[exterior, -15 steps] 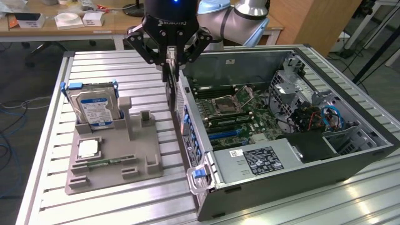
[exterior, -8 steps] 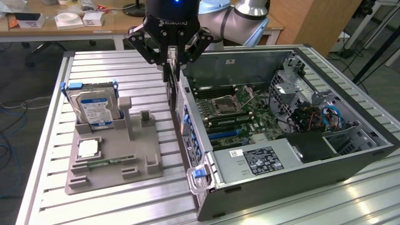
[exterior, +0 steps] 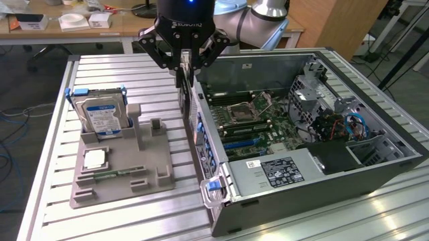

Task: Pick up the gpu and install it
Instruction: 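Pick up the gpu and move the gpu toward the slot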

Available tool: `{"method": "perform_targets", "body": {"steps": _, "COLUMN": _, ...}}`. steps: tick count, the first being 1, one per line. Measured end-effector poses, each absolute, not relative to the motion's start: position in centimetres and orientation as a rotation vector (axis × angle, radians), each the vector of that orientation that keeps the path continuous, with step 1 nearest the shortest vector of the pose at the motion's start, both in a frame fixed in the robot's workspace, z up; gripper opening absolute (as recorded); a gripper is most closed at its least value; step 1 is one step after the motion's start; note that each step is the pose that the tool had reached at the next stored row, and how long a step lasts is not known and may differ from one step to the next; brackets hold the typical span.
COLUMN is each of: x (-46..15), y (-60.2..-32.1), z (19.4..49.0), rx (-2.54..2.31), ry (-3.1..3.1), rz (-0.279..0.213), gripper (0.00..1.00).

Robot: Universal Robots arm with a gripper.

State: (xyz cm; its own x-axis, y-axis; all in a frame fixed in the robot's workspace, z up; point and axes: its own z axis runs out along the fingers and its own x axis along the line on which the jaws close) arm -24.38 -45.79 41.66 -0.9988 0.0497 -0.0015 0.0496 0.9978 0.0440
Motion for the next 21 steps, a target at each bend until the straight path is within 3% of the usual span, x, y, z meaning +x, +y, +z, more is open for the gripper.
{"method": "perform_targets", "body": {"steps": 21, "x": -24.04, "y": -45.79, "z": 41.66, "rx": 0.078, "ry": 3.137, "rz": 0.069, "gripper": 0.26}}
